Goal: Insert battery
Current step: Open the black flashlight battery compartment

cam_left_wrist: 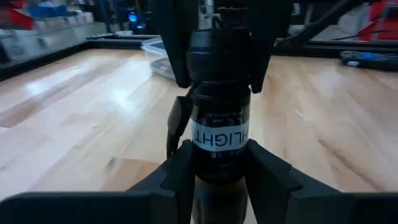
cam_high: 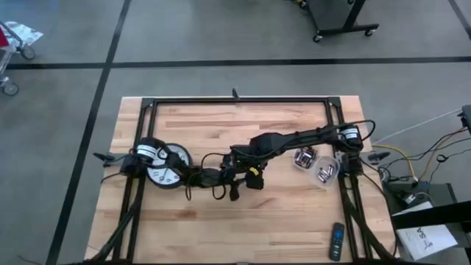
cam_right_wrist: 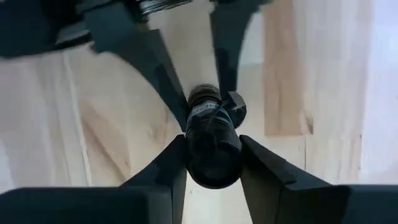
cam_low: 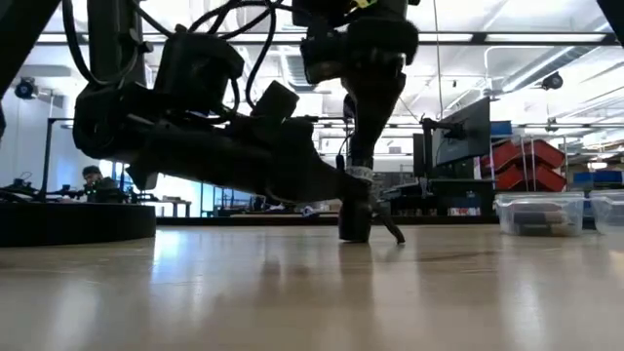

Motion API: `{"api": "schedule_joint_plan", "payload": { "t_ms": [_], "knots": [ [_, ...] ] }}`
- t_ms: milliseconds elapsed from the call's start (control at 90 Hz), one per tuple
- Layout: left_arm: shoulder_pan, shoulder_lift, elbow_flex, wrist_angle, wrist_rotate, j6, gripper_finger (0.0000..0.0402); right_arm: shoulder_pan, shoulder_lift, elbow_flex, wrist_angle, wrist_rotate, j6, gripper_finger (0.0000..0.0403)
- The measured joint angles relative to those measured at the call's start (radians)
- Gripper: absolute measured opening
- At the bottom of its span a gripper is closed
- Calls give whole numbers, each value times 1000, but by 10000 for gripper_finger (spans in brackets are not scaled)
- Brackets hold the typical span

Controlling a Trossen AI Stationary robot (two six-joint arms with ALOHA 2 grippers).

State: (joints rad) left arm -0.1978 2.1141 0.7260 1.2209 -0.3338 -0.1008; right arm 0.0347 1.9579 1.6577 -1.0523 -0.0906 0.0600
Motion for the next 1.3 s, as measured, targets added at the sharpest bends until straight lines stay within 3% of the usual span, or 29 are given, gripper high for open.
{"api": "schedule_joint_plan", "payload": {
  "t_ms": [200,378,644,789,956,1156,1300],
  "knots": [
    [1,-17,-13,-13,70,-16,97,11,0,0,6,-7,-236,100],
    [12,-85,-46,-69,250,-63,95,48,0,0,24,-13,-532,111],
    [20,-258,-43,-401,427,-66,96,128,0,0,118,13,-843,97],
    [49,-323,-40,-505,675,-95,95,185,0,0,206,32,-958,114],
    [117,-332,-40,-517,987,-158,96,248,1,0,288,146,-1079,102],
    [214,-289,-37,-532,1225,-223,96,299,25,-2,356,333,-1276,97],
    [261,-259,-33,-539,1380,-261,91,316,55,-2,395,435,-1413,125]
  ]
}}
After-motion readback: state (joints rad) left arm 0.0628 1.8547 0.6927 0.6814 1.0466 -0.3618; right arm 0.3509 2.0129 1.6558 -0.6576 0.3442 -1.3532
